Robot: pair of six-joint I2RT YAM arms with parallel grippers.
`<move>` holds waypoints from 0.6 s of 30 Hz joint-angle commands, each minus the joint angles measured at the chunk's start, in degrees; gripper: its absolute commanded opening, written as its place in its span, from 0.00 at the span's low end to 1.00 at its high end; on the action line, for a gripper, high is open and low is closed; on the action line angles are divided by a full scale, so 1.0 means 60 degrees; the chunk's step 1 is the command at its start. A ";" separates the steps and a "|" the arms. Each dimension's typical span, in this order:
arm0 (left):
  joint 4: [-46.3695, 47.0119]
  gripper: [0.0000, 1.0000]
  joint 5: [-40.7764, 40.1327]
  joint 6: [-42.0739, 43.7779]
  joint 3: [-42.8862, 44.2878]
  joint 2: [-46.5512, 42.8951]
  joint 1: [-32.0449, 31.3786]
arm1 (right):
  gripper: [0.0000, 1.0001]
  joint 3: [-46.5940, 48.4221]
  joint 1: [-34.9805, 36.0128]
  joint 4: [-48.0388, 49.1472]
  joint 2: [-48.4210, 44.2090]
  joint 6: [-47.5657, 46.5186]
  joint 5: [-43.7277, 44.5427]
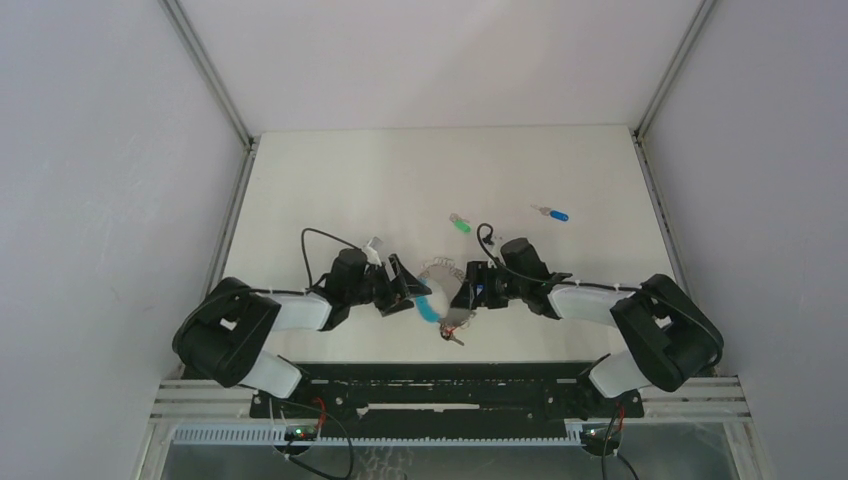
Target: Put the keys on the keyring
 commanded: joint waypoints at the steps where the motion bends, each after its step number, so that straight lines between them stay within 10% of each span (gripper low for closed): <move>1: 0.0638 0.81 0.0363 -0.0250 0.0095 0.0656 -0.0071 | 0.71 0.0164 0.0244 0.0823 0.0276 0.0420 -0.0273; 18: 0.3835 0.60 0.0541 -0.0864 -0.0634 0.0175 -0.0056 | 0.69 0.0247 0.0607 0.1274 0.0836 0.0623 -0.0386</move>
